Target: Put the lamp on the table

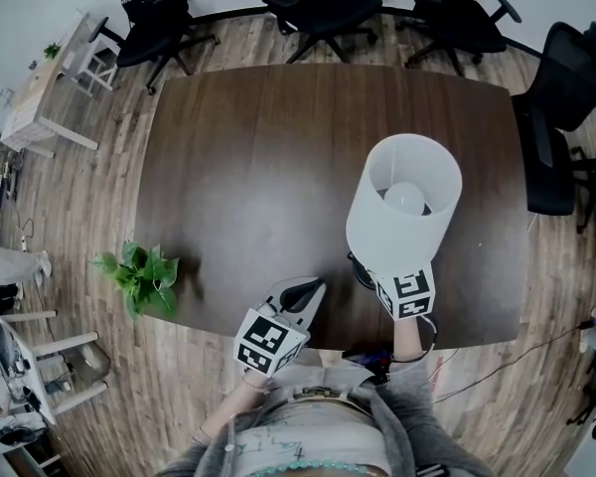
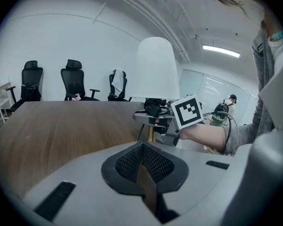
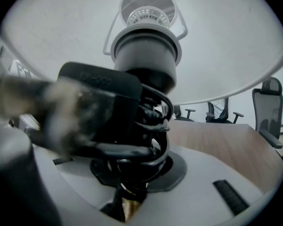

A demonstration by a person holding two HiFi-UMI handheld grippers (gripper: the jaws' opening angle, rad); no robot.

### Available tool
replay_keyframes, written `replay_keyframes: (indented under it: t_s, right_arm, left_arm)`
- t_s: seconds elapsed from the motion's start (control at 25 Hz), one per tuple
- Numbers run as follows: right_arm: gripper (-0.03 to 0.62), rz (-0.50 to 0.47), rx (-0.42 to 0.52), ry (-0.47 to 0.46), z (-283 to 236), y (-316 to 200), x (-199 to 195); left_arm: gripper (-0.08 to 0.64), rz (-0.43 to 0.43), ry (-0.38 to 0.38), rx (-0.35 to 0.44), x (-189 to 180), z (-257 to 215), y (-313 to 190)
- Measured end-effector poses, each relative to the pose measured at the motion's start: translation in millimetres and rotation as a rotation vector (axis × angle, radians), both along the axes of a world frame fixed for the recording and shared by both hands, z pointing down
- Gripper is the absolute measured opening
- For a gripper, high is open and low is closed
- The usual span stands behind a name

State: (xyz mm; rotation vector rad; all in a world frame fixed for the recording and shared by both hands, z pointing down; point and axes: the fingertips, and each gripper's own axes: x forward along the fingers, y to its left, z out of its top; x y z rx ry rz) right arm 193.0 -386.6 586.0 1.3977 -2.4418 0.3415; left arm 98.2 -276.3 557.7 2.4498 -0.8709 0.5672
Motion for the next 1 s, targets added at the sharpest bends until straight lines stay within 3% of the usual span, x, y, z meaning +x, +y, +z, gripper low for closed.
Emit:
replay_keyframes:
  t_s: [1.0]
  right_arm:
    - [0.064,-0.015,-0.037,-0.001,10,11,5]
  left_arm:
    - [0.011,0.05,0.001,0.011,13,-3,-7]
